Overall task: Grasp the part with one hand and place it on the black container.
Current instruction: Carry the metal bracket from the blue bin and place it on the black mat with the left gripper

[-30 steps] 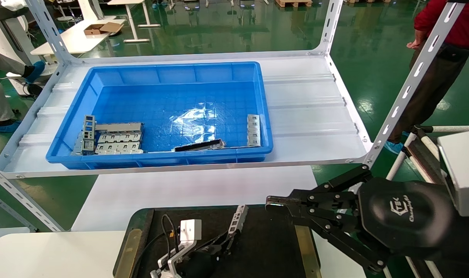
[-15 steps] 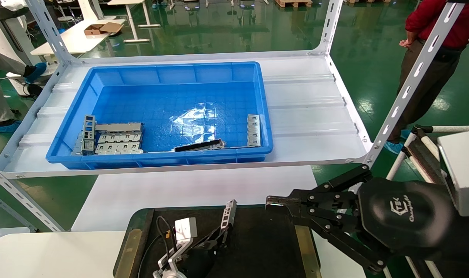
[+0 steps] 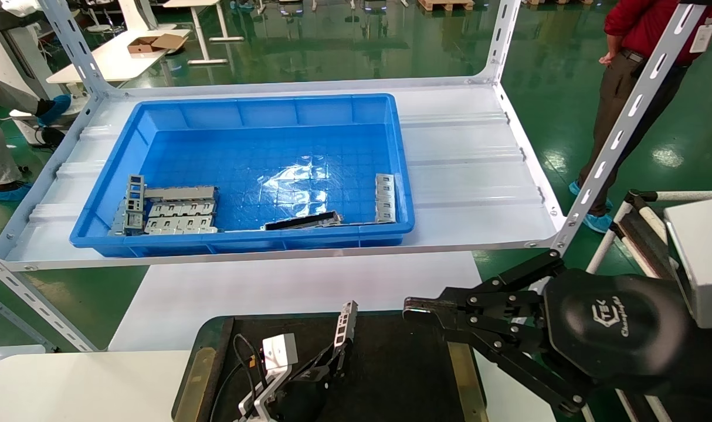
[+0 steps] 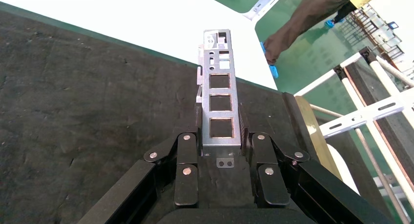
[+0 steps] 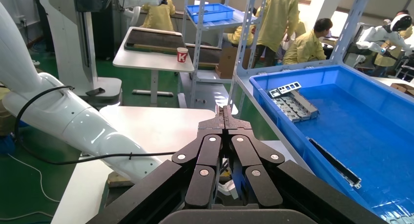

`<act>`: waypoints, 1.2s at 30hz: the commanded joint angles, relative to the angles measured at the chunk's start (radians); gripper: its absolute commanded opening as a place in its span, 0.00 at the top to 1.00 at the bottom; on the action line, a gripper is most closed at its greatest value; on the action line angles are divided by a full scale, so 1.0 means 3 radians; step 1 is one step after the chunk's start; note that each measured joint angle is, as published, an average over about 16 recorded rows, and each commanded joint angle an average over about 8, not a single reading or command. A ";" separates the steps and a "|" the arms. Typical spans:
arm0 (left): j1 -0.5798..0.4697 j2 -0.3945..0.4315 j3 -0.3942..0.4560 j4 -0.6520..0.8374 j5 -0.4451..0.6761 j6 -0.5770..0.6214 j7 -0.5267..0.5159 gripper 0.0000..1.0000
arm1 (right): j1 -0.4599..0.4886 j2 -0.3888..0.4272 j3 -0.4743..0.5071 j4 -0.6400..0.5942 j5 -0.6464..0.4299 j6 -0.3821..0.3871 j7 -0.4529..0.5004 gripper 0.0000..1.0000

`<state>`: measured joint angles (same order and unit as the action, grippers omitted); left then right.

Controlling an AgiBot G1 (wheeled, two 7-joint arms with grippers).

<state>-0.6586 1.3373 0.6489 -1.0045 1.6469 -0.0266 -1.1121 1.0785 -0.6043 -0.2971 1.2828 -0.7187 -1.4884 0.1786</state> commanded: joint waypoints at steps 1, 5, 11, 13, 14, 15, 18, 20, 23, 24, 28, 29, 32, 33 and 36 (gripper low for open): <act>0.0017 -0.0003 0.0009 -0.0013 -0.0010 -0.0032 -0.0004 1.00 | 0.0000 0.0000 0.0000 0.0000 0.0000 0.0000 0.0000 1.00; 0.0036 -0.0006 0.0025 0.0007 -0.0031 -0.0077 0.0014 1.00 | 0.0000 0.0000 -0.0001 0.0000 0.0001 0.0000 -0.0001 1.00; 0.0044 -0.0002 0.0051 0.0060 -0.0072 -0.0123 0.0051 1.00 | 0.0000 0.0001 -0.0002 0.0000 0.0001 0.0001 -0.0001 1.00; 0.0044 -0.0001 0.0062 0.0075 -0.0089 -0.0137 0.0063 1.00 | 0.0001 0.0001 -0.0003 0.0000 0.0002 0.0001 -0.0001 1.00; 0.0046 0.0000 0.0068 0.0081 -0.0098 -0.0145 0.0070 1.00 | 0.0001 0.0001 -0.0003 0.0000 0.0002 0.0001 -0.0001 1.00; 0.0047 0.0001 0.0074 0.0086 -0.0107 -0.0153 0.0077 1.00 | 0.0001 0.0001 -0.0003 0.0000 0.0002 0.0001 -0.0001 1.00; 0.0054 0.0003 0.0094 0.0097 -0.0136 -0.0181 0.0100 1.00 | 0.0001 0.0001 -0.0003 0.0000 0.0002 0.0001 -0.0002 1.00; 0.0059 0.0003 0.0106 0.0104 -0.0158 -0.0202 0.0117 1.00 | 0.0001 0.0002 -0.0004 0.0000 0.0003 0.0002 -0.0002 1.00; 0.0064 0.0004 0.0124 0.0119 -0.0194 -0.0236 0.0143 1.00 | 0.0001 0.0002 -0.0004 0.0000 0.0003 0.0002 -0.0002 1.00; 0.0065 0.0004 0.0130 0.0125 -0.0207 -0.0248 0.0153 1.00 | 0.0001 0.0002 -0.0004 0.0000 0.0003 0.0002 -0.0002 1.00; 0.0066 0.0006 0.0155 0.0147 -0.0264 -0.0292 0.0194 1.00 | 0.0001 0.0002 -0.0005 0.0000 0.0004 0.0002 -0.0003 1.00; 0.0067 0.0006 0.0162 0.0151 -0.0280 -0.0302 0.0204 1.00 | 0.0001 0.0002 -0.0005 0.0000 0.0004 0.0002 -0.0003 1.00; 0.0066 0.0006 0.0185 0.0163 -0.0330 -0.0330 0.0237 1.00 | 0.0001 0.0002 -0.0006 0.0000 0.0004 0.0003 -0.0003 1.00; 0.0065 0.0006 0.0193 0.0166 -0.0348 -0.0339 0.0248 1.00 | 0.0001 0.0002 -0.0006 0.0000 0.0004 0.0003 -0.0003 1.00; 0.0063 0.0006 0.0217 0.0174 -0.0403 -0.0366 0.0284 0.98 | 0.0001 0.0003 -0.0007 0.0000 0.0005 0.0003 -0.0003 0.97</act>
<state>-0.6399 1.3390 0.7143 -0.9527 1.5249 -0.1360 -1.0265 1.0789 -0.6035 -0.2990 1.2828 -0.7173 -1.4875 0.1776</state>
